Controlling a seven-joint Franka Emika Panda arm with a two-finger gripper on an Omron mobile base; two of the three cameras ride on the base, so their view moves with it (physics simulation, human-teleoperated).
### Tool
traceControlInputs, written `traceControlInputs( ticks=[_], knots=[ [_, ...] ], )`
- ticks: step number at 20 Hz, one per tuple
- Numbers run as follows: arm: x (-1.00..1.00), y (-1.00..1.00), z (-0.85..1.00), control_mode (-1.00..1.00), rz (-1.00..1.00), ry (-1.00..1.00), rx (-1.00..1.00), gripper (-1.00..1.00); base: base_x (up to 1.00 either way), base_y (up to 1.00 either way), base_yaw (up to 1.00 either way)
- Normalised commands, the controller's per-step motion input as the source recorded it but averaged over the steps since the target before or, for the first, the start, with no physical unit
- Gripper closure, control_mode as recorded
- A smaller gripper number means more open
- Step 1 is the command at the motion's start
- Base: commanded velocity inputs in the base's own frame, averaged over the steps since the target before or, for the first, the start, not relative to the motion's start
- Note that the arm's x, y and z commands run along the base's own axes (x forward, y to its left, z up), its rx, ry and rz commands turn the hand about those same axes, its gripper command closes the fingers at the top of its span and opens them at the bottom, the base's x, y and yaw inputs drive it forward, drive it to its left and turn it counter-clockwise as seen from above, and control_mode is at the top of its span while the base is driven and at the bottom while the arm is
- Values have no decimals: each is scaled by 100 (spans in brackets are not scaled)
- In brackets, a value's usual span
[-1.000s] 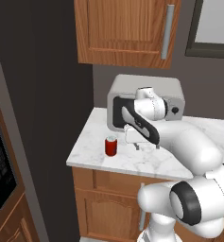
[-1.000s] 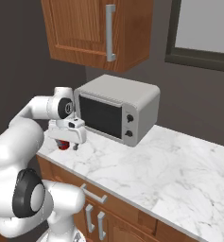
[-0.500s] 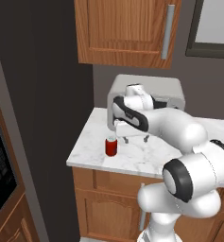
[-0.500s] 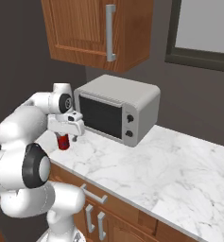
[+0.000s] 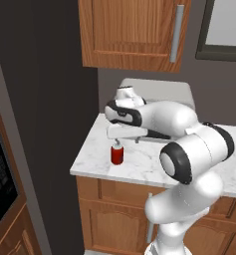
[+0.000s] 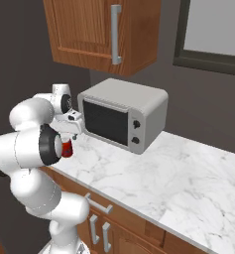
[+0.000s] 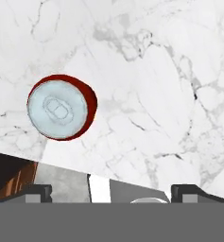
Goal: Four empty soda cans are scattered around the kitchen. Gather all the cans and cluster them next to the stove for recycling.
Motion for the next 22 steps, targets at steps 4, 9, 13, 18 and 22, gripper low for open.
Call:
traceControlInputs(
  ticks=[4, 9, 13, 18, 22],
  knots=[
    [47, 39, -20, -100, 0, -18, 0, -100, 0, 0, 0],
    [32, 29, -19, -100, 0, -19, 1, -100, 0, 0, 0],
    [18, 12, -24, -100, 0, -7, 4, -100, 0, 0, 0],
    [1, -2, -13, -100, 0, 8, 1, -100, 0, 0, 0],
    [8, -11, 14, -100, 0, 15, -3, -100, 0, 0, 0]
  ],
)
